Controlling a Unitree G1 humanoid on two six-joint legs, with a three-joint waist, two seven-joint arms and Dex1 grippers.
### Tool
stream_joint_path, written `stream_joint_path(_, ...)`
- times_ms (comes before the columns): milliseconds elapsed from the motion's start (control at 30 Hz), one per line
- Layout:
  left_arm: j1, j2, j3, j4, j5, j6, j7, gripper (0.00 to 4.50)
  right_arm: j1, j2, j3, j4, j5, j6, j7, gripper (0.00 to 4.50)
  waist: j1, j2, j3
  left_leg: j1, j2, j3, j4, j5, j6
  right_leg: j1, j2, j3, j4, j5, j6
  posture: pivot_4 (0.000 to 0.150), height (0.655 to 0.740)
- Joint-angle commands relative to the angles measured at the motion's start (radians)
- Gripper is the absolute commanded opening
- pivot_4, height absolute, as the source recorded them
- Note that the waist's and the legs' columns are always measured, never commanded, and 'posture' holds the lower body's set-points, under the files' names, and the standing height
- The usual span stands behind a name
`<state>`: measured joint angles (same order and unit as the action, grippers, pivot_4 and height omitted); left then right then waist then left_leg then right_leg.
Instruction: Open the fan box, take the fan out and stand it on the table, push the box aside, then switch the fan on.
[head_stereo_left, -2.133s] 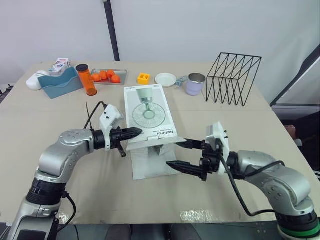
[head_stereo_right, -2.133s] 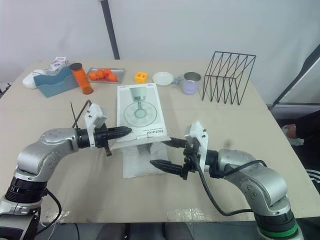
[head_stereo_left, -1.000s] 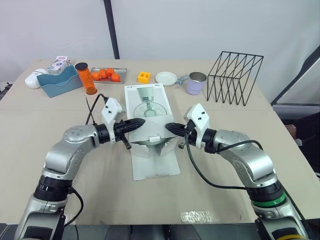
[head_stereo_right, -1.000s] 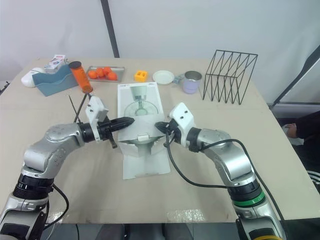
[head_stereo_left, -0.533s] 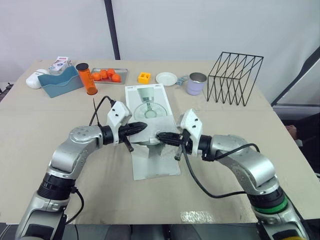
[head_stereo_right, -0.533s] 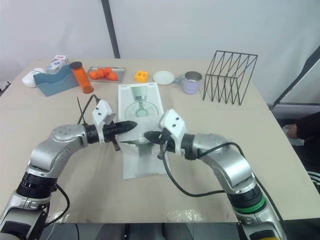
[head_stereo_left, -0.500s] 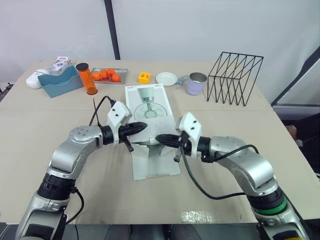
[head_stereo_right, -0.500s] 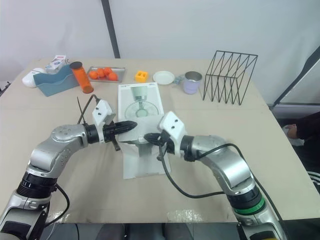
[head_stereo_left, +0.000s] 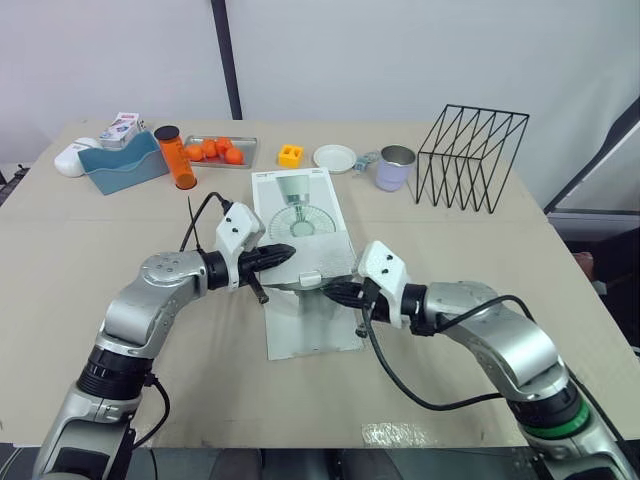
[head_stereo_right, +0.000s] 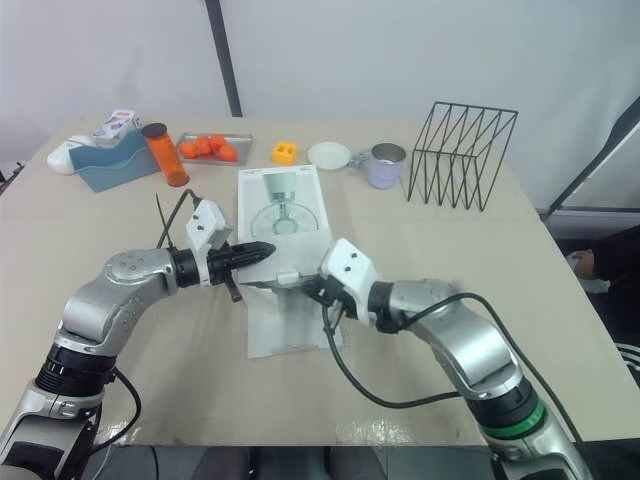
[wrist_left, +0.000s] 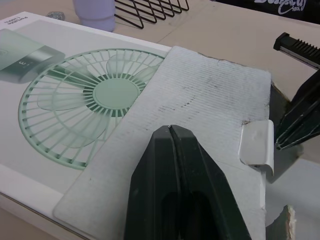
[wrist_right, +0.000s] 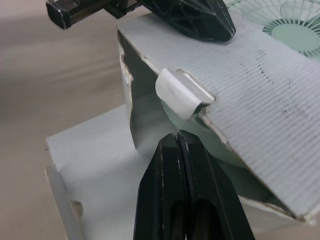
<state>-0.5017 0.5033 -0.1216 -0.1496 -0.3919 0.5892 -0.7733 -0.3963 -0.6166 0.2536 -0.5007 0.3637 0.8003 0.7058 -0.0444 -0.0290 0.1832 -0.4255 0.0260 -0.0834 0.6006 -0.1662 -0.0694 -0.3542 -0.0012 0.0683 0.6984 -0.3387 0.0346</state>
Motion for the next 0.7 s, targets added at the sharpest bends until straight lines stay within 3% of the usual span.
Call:
stream_joint_path(33,0.011,0.003,-0.014,0.016,0.017,0.022,-0.001,0.00,0.042,-0.060,-0.055,-0.056,0.027,0.055,0.016,0.02,0.001,0.000,0.000,0.000,0.000,0.000,0.000,0.000,0.000,0.000,0.000,0.000,0.000,0.000,0.000,0.150,0.7400)
stream_joint_path(300,0.011,0.006,-0.009,0.016,0.017,0.028,-0.002,0.00,0.107,-0.135,-0.130,-0.013,-0.009,0.044,-0.016,0.02,0.000,0.000,0.000,0.000,0.000,0.000,0.000,0.000,0.000,0.000,0.000,0.000,0.000,-0.001,0.001,0.150,0.7400)
stream_joint_path(700,0.007,0.002,-0.015,0.015,0.018,0.033,-0.001,0.00,0.044,0.002,-0.124,0.155,-0.096,-0.153,-0.082,0.02,0.000,0.000,0.000,0.001,0.000,0.001,0.000,0.000,0.000,0.000,0.000,0.001,0.000,-0.001,0.001,0.150,0.7400)
